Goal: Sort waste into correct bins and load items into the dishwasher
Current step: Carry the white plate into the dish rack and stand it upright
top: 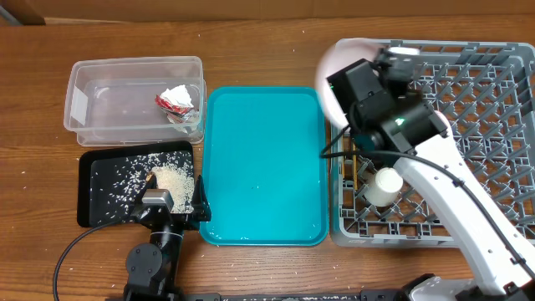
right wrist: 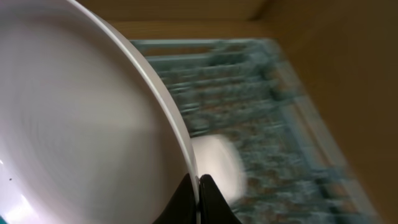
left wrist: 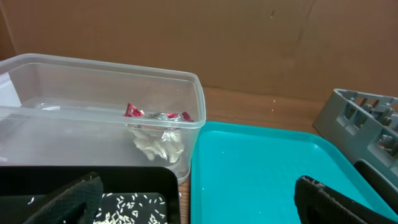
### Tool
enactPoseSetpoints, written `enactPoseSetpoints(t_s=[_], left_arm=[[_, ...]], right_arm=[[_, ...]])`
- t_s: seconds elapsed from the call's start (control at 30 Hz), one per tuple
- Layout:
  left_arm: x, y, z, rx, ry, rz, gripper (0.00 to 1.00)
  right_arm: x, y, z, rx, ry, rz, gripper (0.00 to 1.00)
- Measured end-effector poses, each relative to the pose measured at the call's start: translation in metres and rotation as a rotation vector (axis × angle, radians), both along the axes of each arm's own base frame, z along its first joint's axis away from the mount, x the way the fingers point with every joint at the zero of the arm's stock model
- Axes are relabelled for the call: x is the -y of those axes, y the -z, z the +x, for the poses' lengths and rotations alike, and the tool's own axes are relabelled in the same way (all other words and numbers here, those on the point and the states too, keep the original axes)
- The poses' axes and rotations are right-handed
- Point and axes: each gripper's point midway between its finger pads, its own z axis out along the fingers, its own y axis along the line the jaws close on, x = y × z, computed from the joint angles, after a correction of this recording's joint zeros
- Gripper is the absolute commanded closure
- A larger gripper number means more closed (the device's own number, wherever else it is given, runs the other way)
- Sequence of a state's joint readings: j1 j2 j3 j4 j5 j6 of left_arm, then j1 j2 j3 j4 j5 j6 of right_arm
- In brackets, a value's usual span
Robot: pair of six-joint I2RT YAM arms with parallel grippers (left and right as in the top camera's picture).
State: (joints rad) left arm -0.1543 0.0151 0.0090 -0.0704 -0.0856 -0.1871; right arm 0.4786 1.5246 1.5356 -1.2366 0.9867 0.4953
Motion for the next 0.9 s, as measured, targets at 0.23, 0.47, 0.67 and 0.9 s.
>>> enactPoseSetpoints(t_s=[0.23,0.47,0.67,0.9], left_arm=[[0.000,0.000,0.000,0.000,0.000,0.000,0.00],[0.000,0.000,0.000,0.000,0.000,0.000,0.00],[0.000,0.000,0.000,0.000,0.000,0.000,0.00],[0.000,0.000,0.000,0.000,0.000,0.000,0.00]], right_arm=[[0.091,-0.037,-0.019,0.037,0.282,-0.272,0.96],[0.165,-0.026,-0.036,-0.045,0.501,-0.324,0.96],[0.181,0.015,-0.037,-0.117,0.522,-0.340,0.96],[0.167,0.059,-0.026,-0.209,0.413,-0.406,0.96]])
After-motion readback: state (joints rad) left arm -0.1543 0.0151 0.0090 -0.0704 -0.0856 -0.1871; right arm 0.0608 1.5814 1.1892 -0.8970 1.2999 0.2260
